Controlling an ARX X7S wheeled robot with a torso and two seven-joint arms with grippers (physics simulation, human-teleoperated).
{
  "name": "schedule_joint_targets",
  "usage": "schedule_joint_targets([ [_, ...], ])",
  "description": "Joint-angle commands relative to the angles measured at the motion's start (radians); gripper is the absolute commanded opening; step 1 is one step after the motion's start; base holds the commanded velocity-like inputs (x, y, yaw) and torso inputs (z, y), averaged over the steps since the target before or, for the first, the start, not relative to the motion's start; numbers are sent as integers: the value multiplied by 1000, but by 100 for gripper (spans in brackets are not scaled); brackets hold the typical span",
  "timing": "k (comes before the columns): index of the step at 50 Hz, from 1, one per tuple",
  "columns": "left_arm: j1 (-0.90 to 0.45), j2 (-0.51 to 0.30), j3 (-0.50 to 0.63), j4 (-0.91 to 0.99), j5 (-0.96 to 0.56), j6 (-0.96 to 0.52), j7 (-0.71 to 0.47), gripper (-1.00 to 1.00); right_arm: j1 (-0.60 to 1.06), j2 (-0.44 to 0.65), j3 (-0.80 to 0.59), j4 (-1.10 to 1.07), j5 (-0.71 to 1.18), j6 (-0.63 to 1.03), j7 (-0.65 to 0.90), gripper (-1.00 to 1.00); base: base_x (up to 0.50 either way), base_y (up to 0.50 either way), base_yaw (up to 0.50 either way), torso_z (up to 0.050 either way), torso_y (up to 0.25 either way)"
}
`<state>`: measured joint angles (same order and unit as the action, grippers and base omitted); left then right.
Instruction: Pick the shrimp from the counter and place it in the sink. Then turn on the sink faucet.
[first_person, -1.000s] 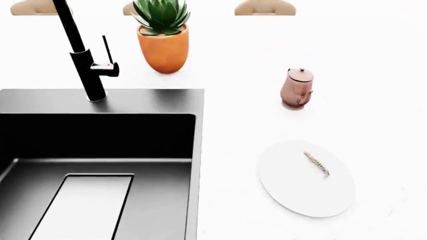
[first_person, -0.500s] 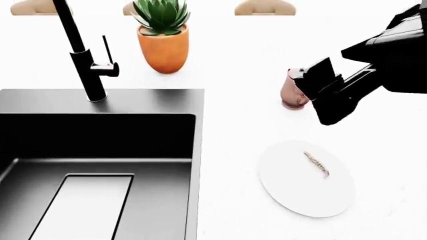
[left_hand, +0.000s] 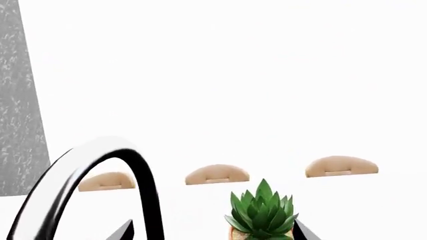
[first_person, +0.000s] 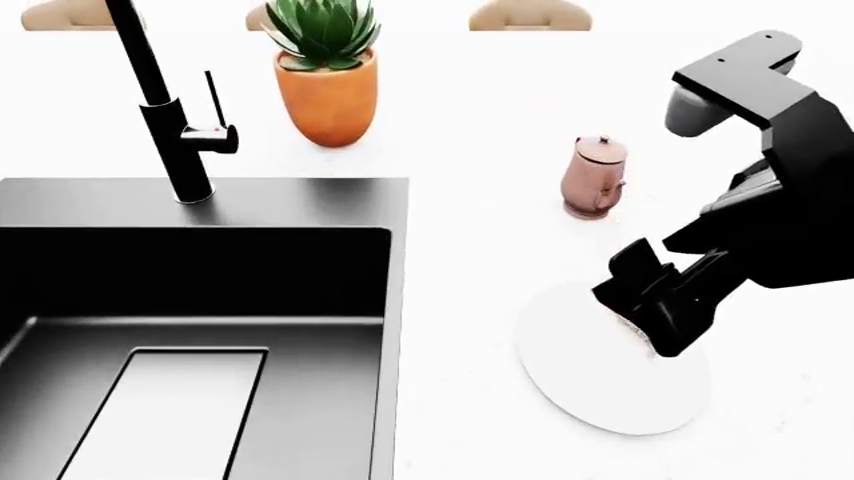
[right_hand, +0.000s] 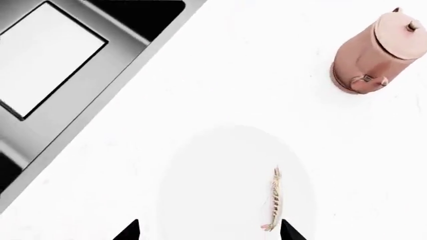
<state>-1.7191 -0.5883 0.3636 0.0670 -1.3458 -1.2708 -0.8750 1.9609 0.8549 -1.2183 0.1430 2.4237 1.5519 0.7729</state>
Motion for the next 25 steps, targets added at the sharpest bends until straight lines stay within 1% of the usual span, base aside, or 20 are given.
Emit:
schedule_joint_targets([
  [1,8,-6,8,2,5,9,6,100,-12,10,-45,33,-115,4,-108,100,0,0,0,0,0],
  [5,20,-11,7,6,6,16,9,100,-9,15,-24,85,-258,8,-209,100,0,0,0,0,0],
  [11,21,-5,9,1,0,19,9,100,-8,32,-23,110,-383,-10,-294,100,0,0,0,0,0],
  [13,22,-5,12,1,5,21,11,100,-18,33,-28,100,-390,-19,-304,100,0,0,0,0,0],
  [25,38,-14,14,3,6,34,19,100,-82,24,-53,85,-572,-47,-445,100,0,0,0,0,0],
])
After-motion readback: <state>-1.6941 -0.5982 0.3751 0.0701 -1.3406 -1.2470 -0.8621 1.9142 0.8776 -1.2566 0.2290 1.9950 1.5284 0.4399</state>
